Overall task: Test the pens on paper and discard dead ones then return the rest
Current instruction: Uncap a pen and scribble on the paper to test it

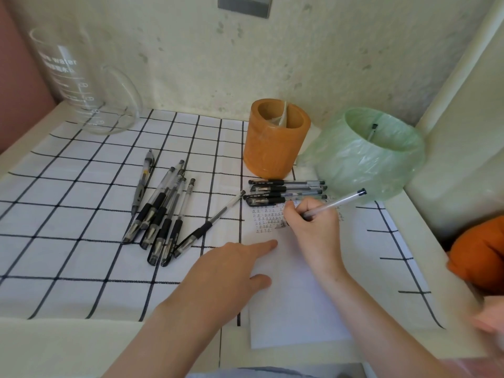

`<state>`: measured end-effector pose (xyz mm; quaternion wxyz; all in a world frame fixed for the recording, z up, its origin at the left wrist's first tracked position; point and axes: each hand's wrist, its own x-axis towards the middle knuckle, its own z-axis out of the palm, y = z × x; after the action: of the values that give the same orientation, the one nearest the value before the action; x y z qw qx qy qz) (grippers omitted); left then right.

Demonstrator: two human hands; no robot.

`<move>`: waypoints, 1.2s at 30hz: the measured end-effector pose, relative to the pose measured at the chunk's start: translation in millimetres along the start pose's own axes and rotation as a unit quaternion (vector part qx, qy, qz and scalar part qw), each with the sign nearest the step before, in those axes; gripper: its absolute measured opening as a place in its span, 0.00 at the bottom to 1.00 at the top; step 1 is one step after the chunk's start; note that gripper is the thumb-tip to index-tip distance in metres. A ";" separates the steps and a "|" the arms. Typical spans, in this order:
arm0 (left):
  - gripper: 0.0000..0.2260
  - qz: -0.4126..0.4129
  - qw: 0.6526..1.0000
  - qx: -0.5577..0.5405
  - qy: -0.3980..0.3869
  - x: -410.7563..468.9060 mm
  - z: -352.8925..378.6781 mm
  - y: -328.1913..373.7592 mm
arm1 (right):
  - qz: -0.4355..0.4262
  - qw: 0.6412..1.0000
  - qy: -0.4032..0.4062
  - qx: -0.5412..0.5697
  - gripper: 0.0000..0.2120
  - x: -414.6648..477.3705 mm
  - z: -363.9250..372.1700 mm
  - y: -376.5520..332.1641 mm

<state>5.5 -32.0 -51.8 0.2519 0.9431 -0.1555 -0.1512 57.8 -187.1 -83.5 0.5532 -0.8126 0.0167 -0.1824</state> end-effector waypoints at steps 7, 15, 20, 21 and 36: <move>0.25 -0.003 1.000 0.009 0.000 0.5 0.5 0.5 | -0.015 1.000 -0.002 -0.008 0.21 -0.2 1.5 -0.1; 0.24 0.005 1.000 -0.016 0.008 1.8 1.5 -2.6 | -0.018 1.000 -0.008 -0.003 0.21 -0.6 0.2 -0.3; 0.24 -0.005 1.000 -0.008 0.004 1.3 1.9 -2.5 | -0.018 1.000 -0.018 -0.004 0.21 -2.1 -0.9 -4.3; 0.24 -0.006 1.000 -0.008 0.004 0.9 1.6 -1.9 | -0.018 1.000 -0.015 -0.006 0.22 -2.1 -0.8 -4.3; 0.21 0.006 0.999 -0.024 0.020 -0.7 -1.4 1.8 | 0.014 1.000 -0.005 -0.007 0.22 -1.8 -1.3 -6.0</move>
<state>5.0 -32.7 -49.6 0.2785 0.9387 -0.1522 -0.1348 54.6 -185.5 -78.2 0.5504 -0.8169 0.0267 -0.1705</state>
